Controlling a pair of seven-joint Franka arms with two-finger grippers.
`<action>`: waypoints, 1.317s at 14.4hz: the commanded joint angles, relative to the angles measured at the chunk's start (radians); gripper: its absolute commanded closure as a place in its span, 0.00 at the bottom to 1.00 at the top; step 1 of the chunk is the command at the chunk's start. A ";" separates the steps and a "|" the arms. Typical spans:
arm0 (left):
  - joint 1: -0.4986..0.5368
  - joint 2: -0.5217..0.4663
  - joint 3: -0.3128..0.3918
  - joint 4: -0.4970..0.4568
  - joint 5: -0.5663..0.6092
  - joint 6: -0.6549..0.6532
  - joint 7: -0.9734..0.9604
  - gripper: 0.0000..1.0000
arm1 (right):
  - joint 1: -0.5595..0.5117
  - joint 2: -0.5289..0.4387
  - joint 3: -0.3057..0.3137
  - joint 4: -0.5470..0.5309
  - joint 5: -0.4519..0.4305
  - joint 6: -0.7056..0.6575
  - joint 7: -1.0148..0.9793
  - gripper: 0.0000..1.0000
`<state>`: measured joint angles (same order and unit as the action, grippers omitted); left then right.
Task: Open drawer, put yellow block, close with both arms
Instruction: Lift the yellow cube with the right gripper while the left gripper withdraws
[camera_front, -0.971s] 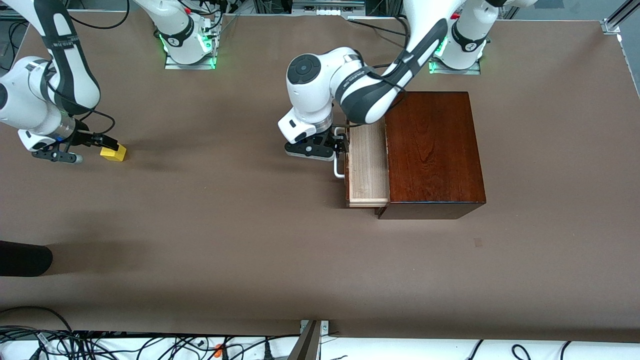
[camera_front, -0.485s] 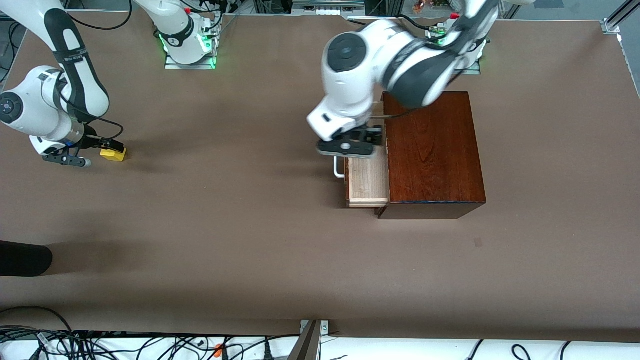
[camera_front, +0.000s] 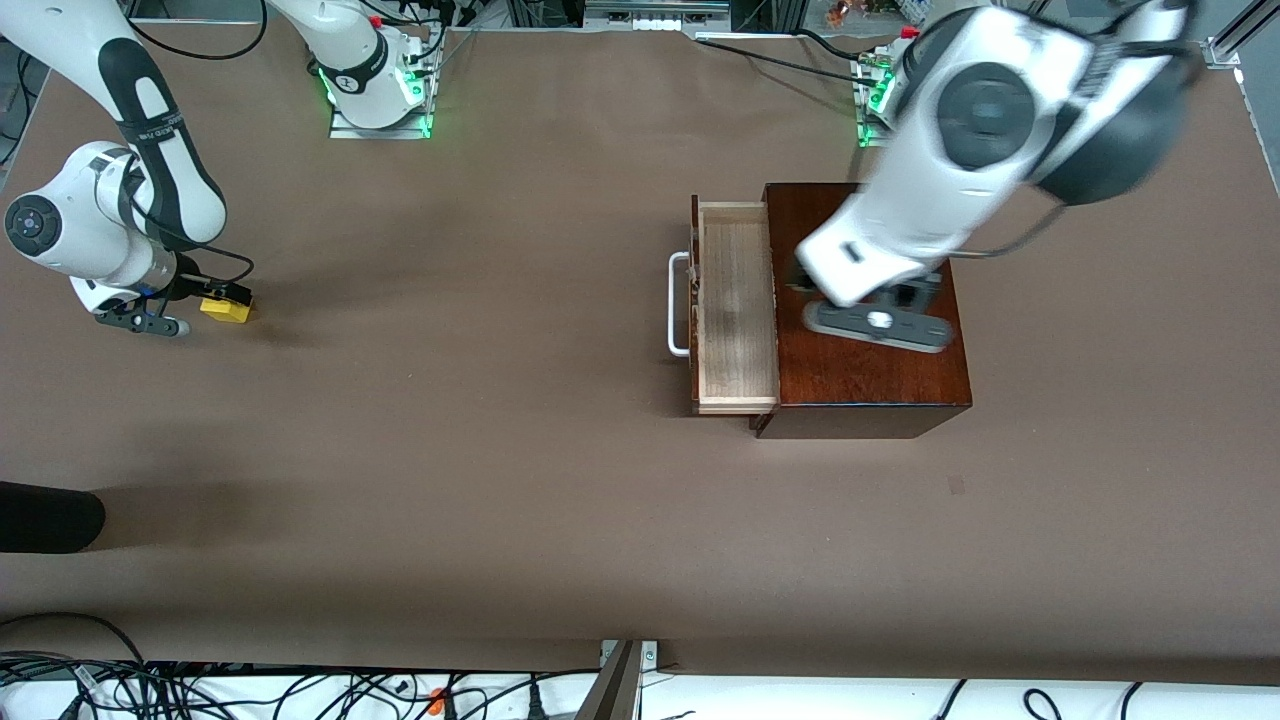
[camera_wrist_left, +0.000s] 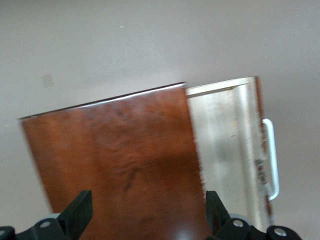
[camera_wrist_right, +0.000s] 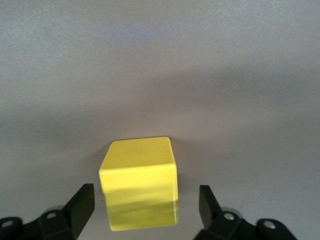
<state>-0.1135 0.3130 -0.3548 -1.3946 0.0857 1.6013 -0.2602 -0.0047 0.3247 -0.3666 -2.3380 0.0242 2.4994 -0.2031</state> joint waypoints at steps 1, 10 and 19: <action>0.089 -0.064 -0.010 -0.017 -0.029 -0.059 0.154 0.00 | -0.012 0.005 0.005 0.016 0.008 0.001 -0.027 0.71; -0.003 -0.271 0.343 -0.194 -0.101 -0.052 0.329 0.00 | 0.045 -0.058 0.017 0.538 -0.004 -0.721 0.010 0.97; 0.041 -0.348 0.341 -0.324 -0.100 0.020 0.189 0.00 | 0.400 -0.056 0.017 0.874 0.090 -1.113 0.647 0.97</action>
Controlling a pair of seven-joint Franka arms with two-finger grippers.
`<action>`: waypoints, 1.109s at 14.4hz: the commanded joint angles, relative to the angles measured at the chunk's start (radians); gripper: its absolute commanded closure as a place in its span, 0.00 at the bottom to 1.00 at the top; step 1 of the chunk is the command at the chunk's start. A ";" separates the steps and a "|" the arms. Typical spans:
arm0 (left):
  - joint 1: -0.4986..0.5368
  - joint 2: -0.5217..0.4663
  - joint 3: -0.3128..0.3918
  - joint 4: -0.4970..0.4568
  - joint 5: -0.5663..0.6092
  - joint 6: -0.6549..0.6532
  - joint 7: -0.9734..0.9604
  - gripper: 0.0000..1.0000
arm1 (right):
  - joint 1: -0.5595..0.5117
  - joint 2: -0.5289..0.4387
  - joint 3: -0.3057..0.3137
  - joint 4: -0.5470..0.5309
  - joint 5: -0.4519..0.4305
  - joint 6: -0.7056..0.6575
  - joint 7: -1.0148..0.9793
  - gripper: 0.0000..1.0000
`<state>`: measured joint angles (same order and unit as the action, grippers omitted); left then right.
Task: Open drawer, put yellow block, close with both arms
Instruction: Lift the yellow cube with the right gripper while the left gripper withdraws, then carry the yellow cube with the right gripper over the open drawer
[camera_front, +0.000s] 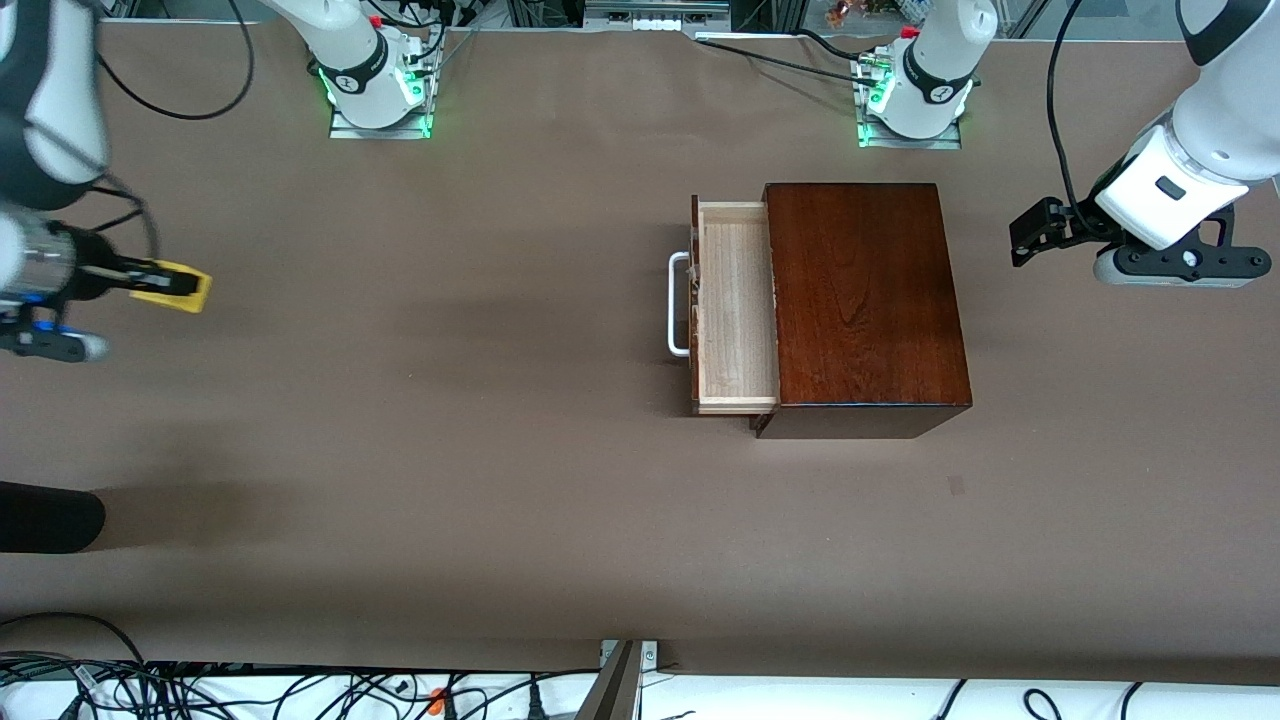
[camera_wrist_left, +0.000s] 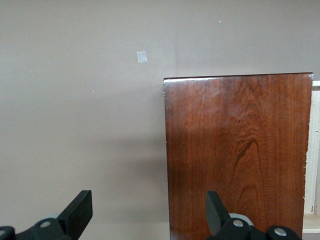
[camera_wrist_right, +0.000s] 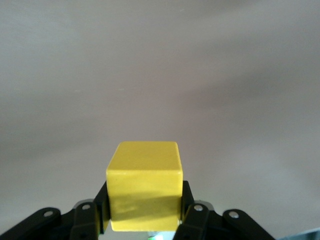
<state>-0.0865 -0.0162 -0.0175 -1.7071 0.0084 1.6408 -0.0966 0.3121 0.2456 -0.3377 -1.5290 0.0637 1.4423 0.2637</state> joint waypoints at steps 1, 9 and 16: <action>0.014 -0.021 0.004 -0.009 -0.022 -0.022 0.028 0.00 | 0.131 0.024 -0.012 0.082 0.083 -0.062 0.295 0.97; 0.013 -0.018 -0.007 0.034 -0.010 -0.048 0.026 0.00 | 0.487 0.148 -0.012 0.233 0.306 0.107 1.263 0.97; 0.014 -0.013 -0.004 0.038 -0.010 -0.067 0.035 0.00 | 0.676 0.372 0.032 0.435 0.340 0.306 1.819 0.97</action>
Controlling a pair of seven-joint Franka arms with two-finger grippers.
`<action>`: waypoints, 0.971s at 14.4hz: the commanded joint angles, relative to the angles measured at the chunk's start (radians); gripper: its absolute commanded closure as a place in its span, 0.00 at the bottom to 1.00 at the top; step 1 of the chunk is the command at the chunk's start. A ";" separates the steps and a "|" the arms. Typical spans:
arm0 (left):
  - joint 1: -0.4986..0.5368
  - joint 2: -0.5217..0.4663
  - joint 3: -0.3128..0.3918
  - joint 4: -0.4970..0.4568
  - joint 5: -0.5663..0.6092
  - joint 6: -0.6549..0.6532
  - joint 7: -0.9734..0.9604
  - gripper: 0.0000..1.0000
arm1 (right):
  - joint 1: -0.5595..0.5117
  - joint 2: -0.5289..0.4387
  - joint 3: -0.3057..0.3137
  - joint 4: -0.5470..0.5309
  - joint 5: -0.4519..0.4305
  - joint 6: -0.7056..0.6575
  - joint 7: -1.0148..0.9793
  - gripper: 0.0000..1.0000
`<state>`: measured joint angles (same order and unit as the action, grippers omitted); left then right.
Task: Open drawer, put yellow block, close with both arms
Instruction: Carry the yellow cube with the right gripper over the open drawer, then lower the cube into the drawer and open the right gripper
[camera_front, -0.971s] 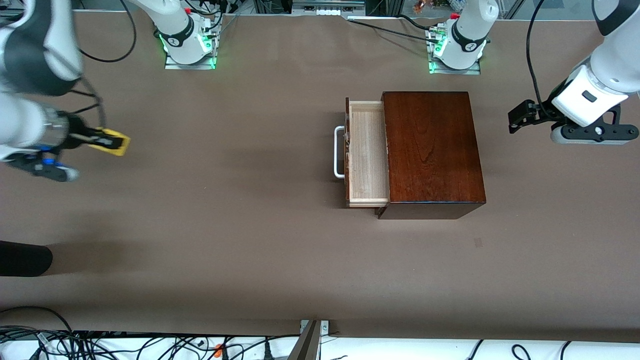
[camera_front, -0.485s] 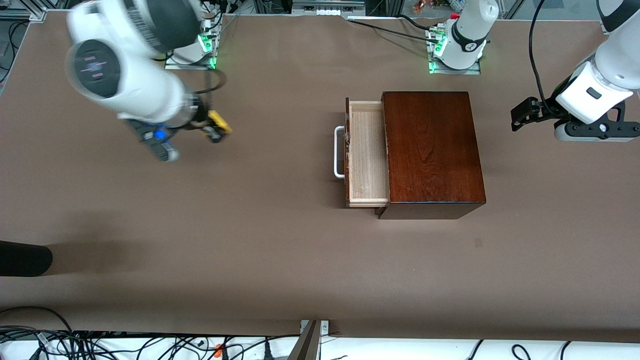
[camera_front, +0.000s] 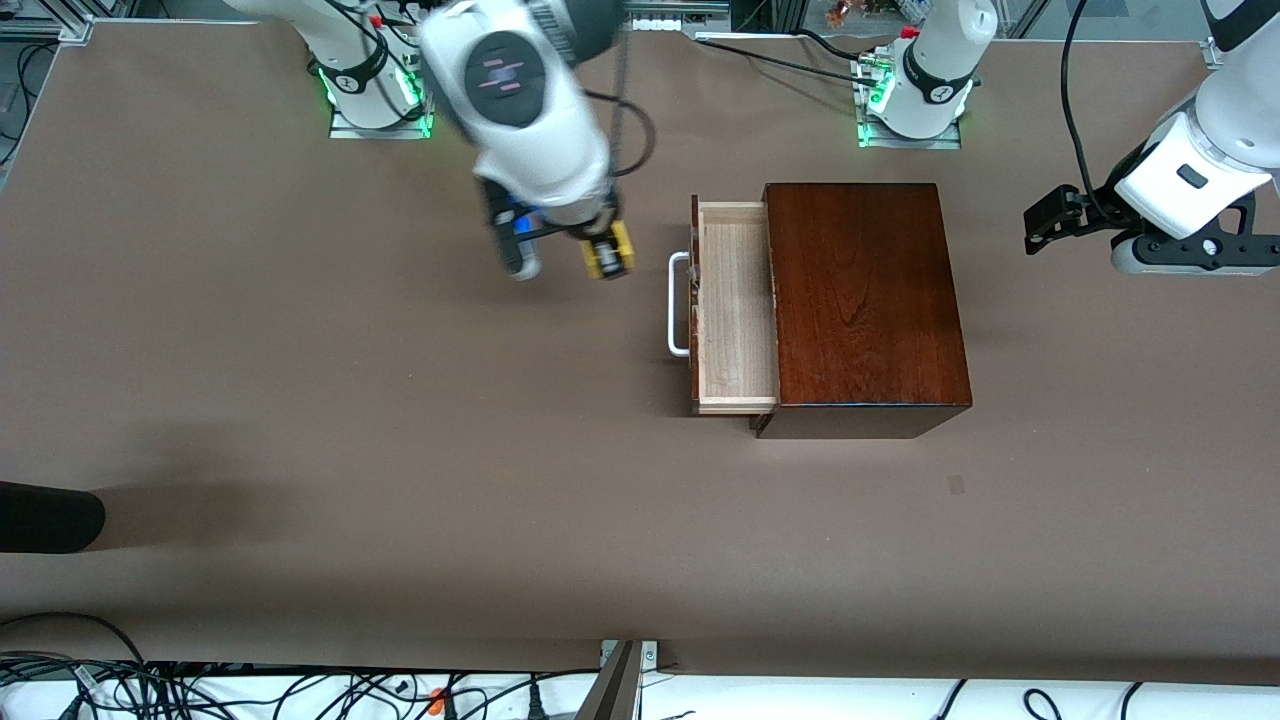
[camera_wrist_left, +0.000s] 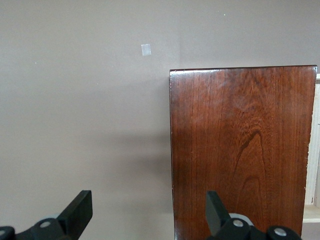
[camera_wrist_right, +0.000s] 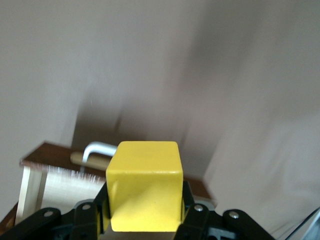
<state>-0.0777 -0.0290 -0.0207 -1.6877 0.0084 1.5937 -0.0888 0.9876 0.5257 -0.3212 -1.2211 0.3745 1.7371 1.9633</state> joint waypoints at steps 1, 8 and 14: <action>0.006 0.000 -0.001 0.019 -0.010 -0.020 0.027 0.00 | 0.000 0.118 0.033 0.149 0.029 0.036 0.167 0.97; 0.007 0.001 0.002 0.019 -0.010 -0.021 0.030 0.00 | 0.031 0.244 0.083 0.161 0.029 0.214 0.299 0.96; 0.006 0.001 0.004 0.020 -0.010 -0.021 0.030 0.00 | 0.048 0.312 0.100 0.160 0.029 0.291 0.315 0.96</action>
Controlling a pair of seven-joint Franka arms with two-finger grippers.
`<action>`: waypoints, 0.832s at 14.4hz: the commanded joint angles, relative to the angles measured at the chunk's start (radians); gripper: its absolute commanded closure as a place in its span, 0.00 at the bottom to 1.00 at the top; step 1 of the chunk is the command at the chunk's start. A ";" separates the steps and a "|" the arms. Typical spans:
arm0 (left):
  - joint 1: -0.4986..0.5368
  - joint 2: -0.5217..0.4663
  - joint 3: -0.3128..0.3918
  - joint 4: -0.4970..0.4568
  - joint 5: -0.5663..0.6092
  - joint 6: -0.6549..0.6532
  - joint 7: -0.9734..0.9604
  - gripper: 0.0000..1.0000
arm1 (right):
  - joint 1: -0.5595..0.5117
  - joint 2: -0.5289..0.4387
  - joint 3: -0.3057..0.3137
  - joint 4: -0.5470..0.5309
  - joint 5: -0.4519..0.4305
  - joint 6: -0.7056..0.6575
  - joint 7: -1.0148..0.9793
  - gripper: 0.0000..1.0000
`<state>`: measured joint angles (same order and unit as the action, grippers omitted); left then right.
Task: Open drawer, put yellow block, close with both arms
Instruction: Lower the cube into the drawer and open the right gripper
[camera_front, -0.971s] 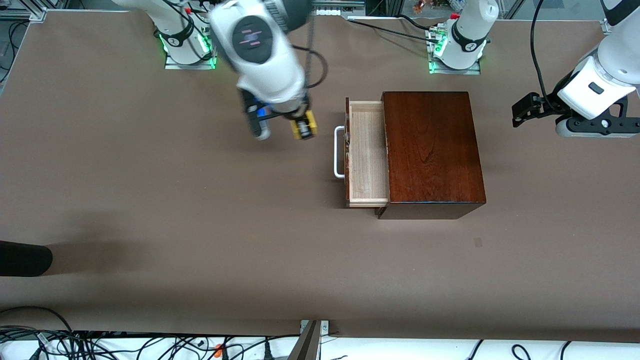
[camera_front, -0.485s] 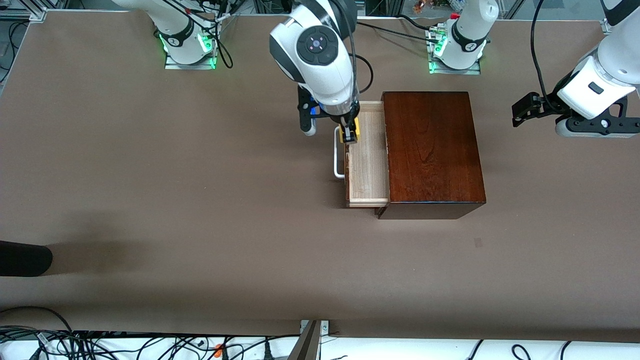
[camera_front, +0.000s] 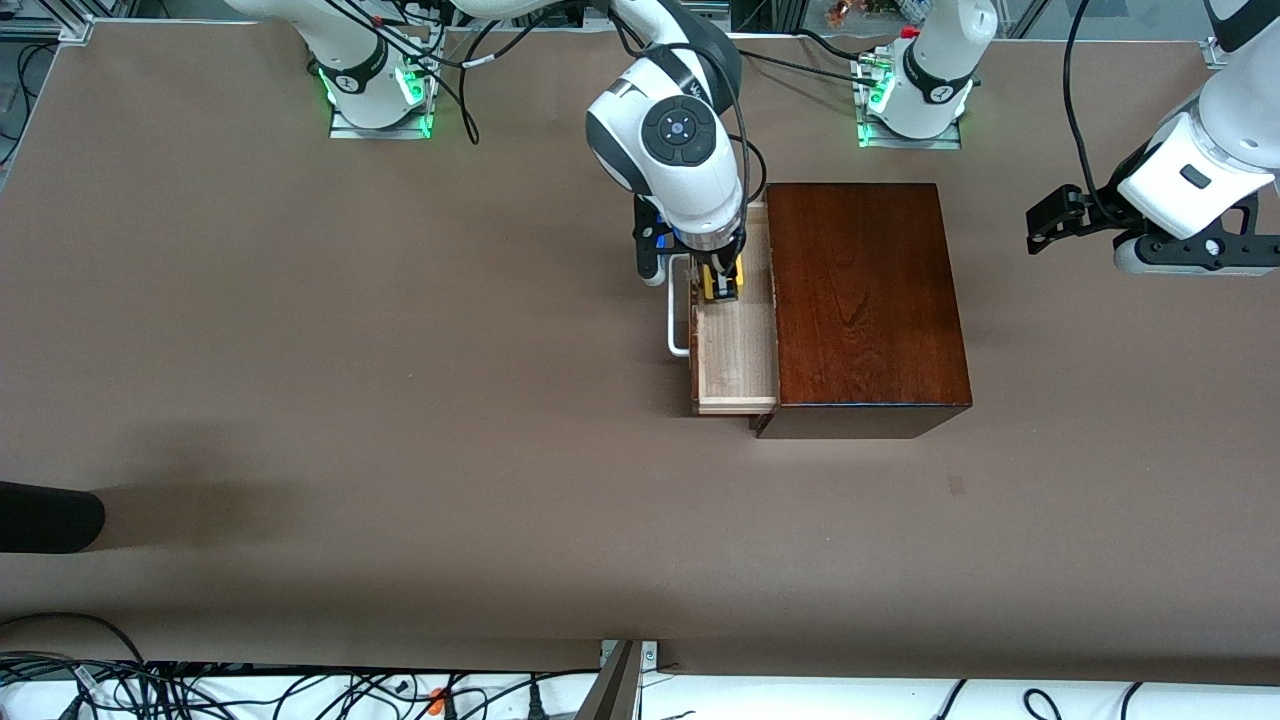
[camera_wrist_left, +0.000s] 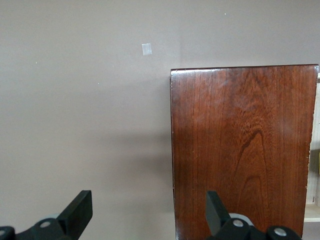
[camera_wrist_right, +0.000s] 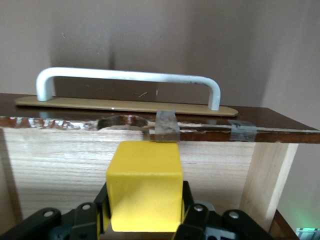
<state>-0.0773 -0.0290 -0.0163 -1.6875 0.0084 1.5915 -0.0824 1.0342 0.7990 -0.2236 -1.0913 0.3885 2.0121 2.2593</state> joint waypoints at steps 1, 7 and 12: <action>0.005 0.001 -0.001 0.020 -0.010 -0.019 0.024 0.00 | 0.001 0.048 0.003 0.030 0.016 0.028 0.019 0.96; 0.005 0.001 -0.005 0.020 -0.010 -0.019 0.024 0.00 | -0.006 0.060 0.016 0.030 0.016 0.039 0.019 0.56; 0.005 0.001 -0.007 0.020 -0.010 -0.019 0.024 0.00 | -0.031 0.030 0.012 0.054 0.018 -0.050 0.017 0.00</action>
<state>-0.0773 -0.0290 -0.0180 -1.6875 0.0084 1.5915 -0.0812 1.0276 0.8454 -0.2147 -1.0776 0.3891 2.0333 2.2659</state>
